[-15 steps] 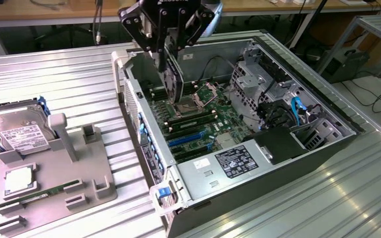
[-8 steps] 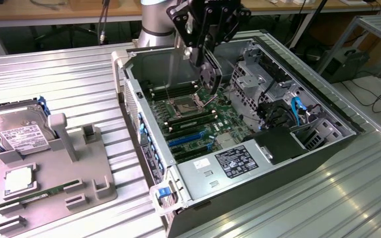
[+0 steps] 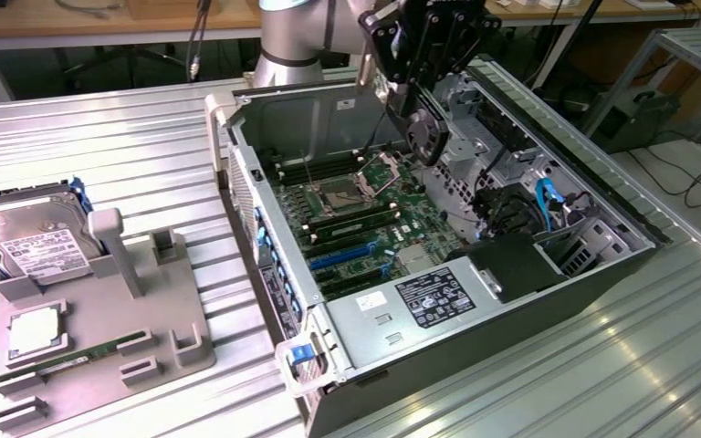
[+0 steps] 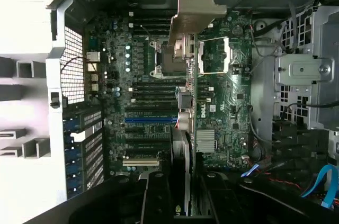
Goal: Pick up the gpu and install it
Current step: 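Pick up the gpu and move the gpu toward the slot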
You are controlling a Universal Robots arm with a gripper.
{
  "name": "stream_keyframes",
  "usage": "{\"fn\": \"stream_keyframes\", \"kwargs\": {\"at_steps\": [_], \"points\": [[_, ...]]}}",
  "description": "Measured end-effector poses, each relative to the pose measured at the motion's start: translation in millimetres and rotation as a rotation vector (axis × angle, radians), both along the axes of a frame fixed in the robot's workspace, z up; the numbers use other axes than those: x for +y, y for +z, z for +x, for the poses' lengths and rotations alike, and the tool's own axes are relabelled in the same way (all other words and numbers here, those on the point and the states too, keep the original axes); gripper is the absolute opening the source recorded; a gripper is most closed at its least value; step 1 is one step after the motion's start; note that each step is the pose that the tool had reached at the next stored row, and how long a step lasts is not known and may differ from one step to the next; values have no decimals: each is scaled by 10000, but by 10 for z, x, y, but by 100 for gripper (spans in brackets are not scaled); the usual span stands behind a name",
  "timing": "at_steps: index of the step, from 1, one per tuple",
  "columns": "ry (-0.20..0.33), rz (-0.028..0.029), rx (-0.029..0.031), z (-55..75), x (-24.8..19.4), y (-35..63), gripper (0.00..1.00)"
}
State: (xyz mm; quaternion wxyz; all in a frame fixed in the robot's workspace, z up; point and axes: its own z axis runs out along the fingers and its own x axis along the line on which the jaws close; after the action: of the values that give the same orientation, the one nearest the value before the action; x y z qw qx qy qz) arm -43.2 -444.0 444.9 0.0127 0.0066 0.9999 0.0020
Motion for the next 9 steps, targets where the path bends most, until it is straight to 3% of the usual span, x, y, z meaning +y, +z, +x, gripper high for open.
{"fn": "stream_keyframes", "kwargs": {"at_steps": [9], "points": [[-1,0,-1,134,0,-3,27]]}}
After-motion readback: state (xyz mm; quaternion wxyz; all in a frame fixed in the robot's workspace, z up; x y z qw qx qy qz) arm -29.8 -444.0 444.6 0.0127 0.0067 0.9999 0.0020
